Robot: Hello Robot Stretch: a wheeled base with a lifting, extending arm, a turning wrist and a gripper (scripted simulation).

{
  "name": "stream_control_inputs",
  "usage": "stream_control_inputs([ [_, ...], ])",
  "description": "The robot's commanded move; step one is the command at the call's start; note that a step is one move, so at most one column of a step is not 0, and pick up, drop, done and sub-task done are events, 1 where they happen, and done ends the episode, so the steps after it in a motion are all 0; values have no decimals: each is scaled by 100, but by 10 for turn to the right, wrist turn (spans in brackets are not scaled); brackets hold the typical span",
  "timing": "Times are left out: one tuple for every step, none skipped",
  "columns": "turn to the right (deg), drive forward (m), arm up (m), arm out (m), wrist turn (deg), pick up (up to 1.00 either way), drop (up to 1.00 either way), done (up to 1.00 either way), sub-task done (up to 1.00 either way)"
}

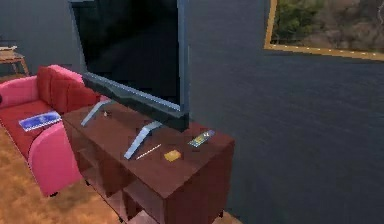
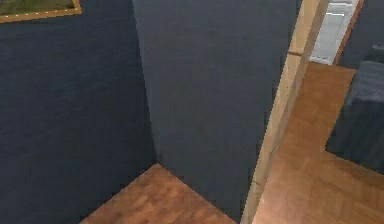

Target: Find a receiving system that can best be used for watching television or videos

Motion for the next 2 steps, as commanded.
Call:
stream_control_inputs([
  [-150, 0, 0, 0, 0, 0, 0, 0, 0],
  [0, 0, 0, 0, 0, 0, 0, 100, 0],
])
